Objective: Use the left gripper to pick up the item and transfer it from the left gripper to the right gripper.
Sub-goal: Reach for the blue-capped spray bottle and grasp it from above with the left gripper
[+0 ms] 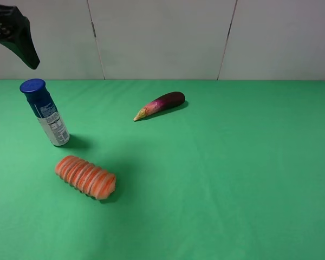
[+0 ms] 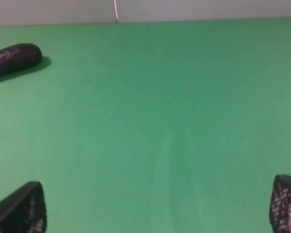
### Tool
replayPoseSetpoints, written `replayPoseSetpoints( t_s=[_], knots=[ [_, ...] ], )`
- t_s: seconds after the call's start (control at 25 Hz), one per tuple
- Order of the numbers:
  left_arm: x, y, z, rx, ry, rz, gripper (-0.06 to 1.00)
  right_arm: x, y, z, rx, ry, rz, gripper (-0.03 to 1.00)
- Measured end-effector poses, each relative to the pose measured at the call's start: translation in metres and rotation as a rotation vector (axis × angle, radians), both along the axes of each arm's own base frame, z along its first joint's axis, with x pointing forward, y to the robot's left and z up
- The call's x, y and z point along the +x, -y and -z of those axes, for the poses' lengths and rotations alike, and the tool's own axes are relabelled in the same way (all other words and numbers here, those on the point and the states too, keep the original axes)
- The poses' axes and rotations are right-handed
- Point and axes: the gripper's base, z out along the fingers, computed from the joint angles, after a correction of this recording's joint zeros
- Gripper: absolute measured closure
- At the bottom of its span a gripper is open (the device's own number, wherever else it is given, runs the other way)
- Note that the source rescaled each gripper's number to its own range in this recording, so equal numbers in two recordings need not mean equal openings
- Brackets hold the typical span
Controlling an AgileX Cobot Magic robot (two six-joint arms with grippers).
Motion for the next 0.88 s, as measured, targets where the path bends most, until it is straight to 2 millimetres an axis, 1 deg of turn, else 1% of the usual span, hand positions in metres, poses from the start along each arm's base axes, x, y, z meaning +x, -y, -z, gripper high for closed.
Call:
replayPoseSetpoints(
  t_s=[0.2,0.36,0.52,0.72,0.88],
  knots=[
    [0.015,0.0,0.023,0.026,-0.07,-0.006,-0.06,0.0,0.0,0.0,0.0,0.0,0.0,-0.03],
    [0.028,0.0,0.037,0.046,-0.078,-0.007,-0.06,0.0,0.0,0.0,0.0,0.0,0.0,-0.03],
    [0.041,0.004,0.057,0.049,-0.104,-0.001,-0.06,0.0,0.0,0.0,0.0,0.0,0.0,-0.03],
    [0.052,0.01,0.082,0.057,-0.159,0.011,-0.06,0.0,0.0,0.0,0.0,0.0,0.0,-0.03],
    [0.058,0.011,0.095,0.06,-0.18,0.011,-0.06,0.0,0.0,0.0,0.0,0.0,0.0,-0.03]
  ],
)
